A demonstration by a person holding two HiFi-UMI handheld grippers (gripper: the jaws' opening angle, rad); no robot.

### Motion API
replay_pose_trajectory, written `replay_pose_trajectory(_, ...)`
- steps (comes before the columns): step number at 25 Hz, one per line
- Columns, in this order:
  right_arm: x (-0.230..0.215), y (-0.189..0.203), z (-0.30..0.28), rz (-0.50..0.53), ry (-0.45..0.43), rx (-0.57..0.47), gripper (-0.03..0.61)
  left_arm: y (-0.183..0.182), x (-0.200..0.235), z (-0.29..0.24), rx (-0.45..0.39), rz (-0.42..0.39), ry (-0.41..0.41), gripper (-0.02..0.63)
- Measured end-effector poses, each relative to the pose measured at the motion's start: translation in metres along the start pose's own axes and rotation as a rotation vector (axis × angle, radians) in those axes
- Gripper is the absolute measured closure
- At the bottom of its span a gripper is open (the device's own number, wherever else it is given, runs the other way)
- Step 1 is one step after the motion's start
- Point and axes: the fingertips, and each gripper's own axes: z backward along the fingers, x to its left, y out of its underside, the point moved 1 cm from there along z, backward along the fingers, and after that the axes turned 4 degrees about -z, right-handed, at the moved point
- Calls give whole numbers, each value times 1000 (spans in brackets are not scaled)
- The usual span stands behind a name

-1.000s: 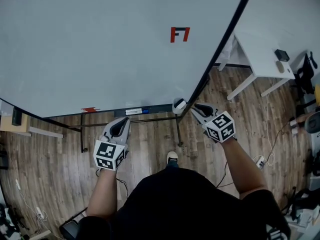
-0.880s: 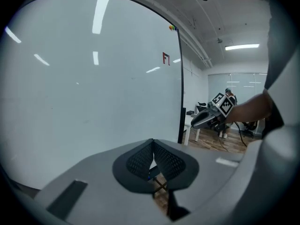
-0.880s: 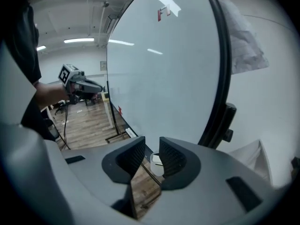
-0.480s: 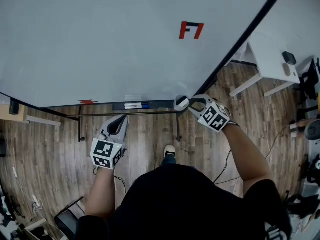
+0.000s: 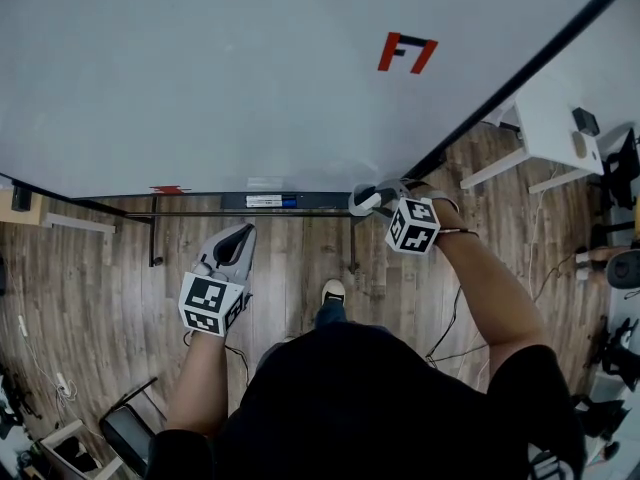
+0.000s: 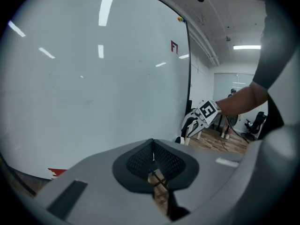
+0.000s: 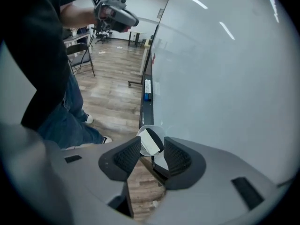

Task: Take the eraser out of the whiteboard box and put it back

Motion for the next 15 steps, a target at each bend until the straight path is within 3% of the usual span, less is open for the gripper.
replay_pose_trajectory(15, 13, 8, -44, 302, -78, 213, 411, 28, -4, 2, 23, 53, -3, 604)
